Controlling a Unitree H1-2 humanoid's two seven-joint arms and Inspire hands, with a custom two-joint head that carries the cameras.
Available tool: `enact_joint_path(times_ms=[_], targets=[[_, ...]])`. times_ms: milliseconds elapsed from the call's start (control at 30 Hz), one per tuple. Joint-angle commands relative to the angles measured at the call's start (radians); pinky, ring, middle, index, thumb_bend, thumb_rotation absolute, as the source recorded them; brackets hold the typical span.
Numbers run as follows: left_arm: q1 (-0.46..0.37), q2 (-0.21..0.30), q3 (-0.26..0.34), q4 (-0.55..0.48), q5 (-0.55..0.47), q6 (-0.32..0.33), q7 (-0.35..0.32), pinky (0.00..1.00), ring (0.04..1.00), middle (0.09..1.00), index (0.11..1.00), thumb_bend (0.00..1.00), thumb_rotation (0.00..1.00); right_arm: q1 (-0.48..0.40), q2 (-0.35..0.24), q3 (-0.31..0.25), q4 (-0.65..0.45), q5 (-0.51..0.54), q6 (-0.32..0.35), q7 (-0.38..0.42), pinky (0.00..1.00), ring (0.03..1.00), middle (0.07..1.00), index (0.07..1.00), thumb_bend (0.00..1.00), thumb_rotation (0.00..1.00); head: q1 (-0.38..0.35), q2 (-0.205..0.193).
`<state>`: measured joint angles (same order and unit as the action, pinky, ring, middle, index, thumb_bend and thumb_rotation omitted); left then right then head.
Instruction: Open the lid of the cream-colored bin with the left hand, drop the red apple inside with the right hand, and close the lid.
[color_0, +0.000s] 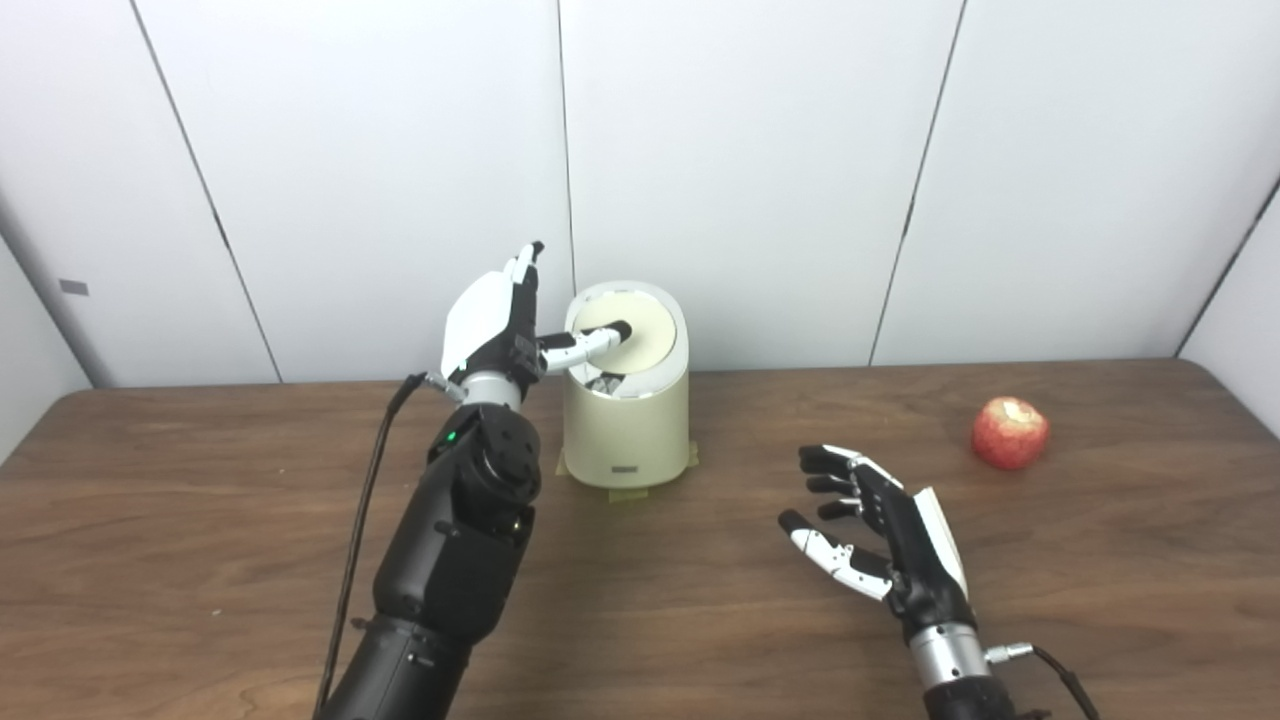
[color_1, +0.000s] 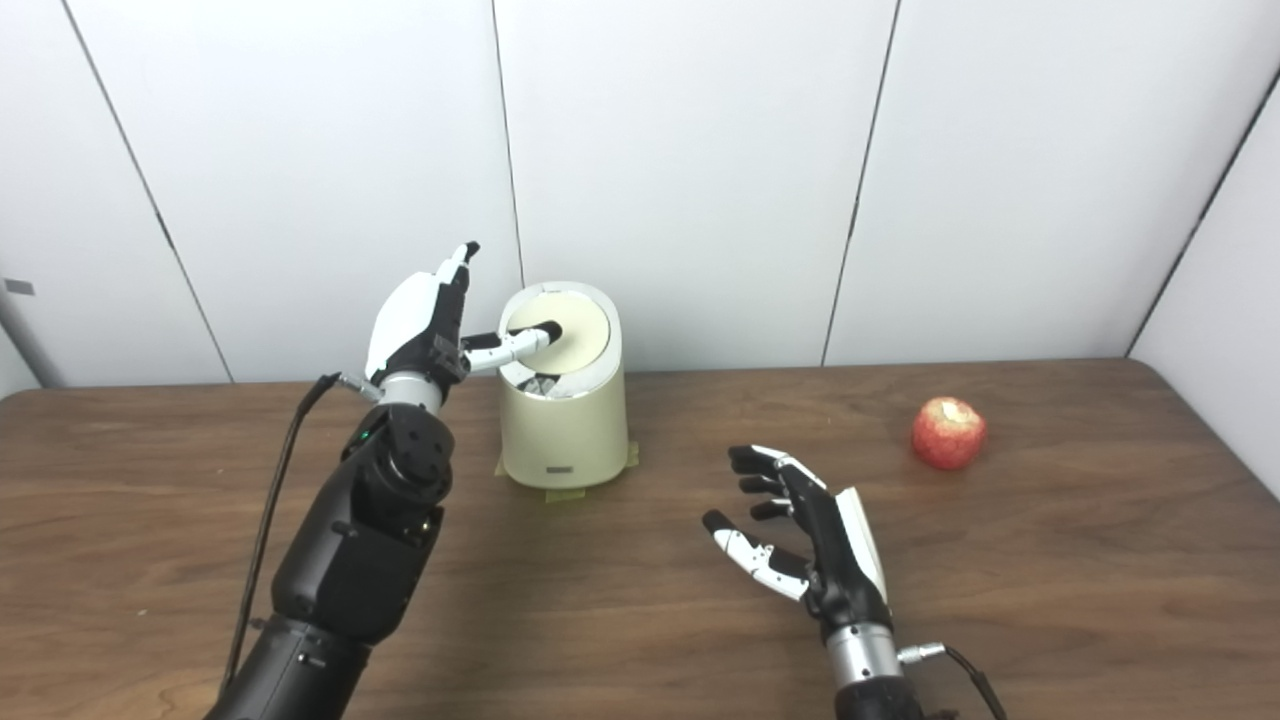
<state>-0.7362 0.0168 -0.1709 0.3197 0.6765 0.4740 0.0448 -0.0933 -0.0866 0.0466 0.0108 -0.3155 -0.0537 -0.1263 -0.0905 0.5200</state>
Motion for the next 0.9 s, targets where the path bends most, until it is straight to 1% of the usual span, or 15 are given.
enact_joint_path(times_ms=[0, 233, 400, 433, 500, 567, 667, 767, 867], targets=[[-0.091, -0.006, -0.005, -0.004, 0.035, -0.005, 0.031, 1.00, 1.000, 1.000, 1.000, 0.83, 0.43, -0.012, 0.006, 0.005, -0.020, -0.007, -0.030, -0.010, 0.61, 0.722, 0.746, 0.729, 0.24, 0.25, -0.001, 0.003], [-0.133, -0.031, -0.003, 0.034, 0.062, -0.004, 0.014, 1.00, 1.000, 1.000, 1.000, 0.84, 0.42, -0.009, 0.018, 0.010, -0.032, -0.021, -0.010, -0.015, 0.61, 0.719, 0.743, 0.727, 0.24, 0.24, -0.012, 0.006], [-0.155, -0.028, -0.027, 0.062, 0.095, -0.004, 0.017, 1.00, 1.000, 1.000, 1.000, 0.85, 0.39, -0.008, 0.025, 0.013, -0.042, -0.040, 0.010, -0.014, 0.63, 0.730, 0.751, 0.727, 0.24, 0.30, -0.009, 0.007], [-0.156, -0.027, -0.029, 0.068, 0.104, -0.004, 0.015, 1.00, 1.000, 1.000, 1.000, 0.85, 0.37, -0.007, 0.026, 0.013, -0.046, -0.040, 0.014, -0.012, 0.63, 0.731, 0.751, 0.729, 0.24, 0.30, -0.008, 0.008], [-0.158, -0.026, -0.030, 0.078, 0.119, -0.004, 0.011, 1.00, 1.000, 1.000, 1.000, 0.86, 0.30, -0.005, 0.029, 0.012, -0.052, -0.039, 0.021, -0.009, 0.63, 0.729, 0.752, 0.732, 0.24, 0.30, -0.008, 0.009], [-0.159, -0.026, -0.032, 0.087, 0.128, -0.004, 0.014, 1.00, 1.000, 1.000, 1.000, 0.88, 0.19, -0.004, 0.030, 0.013, -0.051, -0.039, 0.015, -0.009, 0.63, 0.722, 0.749, 0.731, 0.24, 0.29, -0.008, 0.009], [-0.159, -0.017, -0.042, 0.093, 0.142, -0.004, 0.013, 1.00, 1.000, 1.000, 1.000, 0.91, 0.11, -0.004, 0.031, 0.013, -0.051, -0.040, 0.015, -0.010, 0.62, 0.716, 0.744, 0.728, 0.24, 0.30, -0.009, 0.008], [-0.159, -0.005, -0.057, 0.098, 0.171, -0.004, 0.010, 1.00, 1.000, 1.000, 1.000, 0.91, 0.08, -0.004, 0.033, 0.010, -0.052, -0.033, 0.017, -0.009, 0.62, 0.717, 0.744, 0.726, 0.25, 0.32, -0.007, 0.009], [-0.158, 0.004, -0.072, 0.116, 0.236, -0.004, 0.004, 1.00, 1.000, 1.000, 1.000, 0.93, 0.05, -0.004, 0.028, 0.013, -0.056, -0.040, 0.020, -0.006, 0.62, 0.713, 0.741, 0.728, 0.25, 0.32, -0.009, 0.008]])
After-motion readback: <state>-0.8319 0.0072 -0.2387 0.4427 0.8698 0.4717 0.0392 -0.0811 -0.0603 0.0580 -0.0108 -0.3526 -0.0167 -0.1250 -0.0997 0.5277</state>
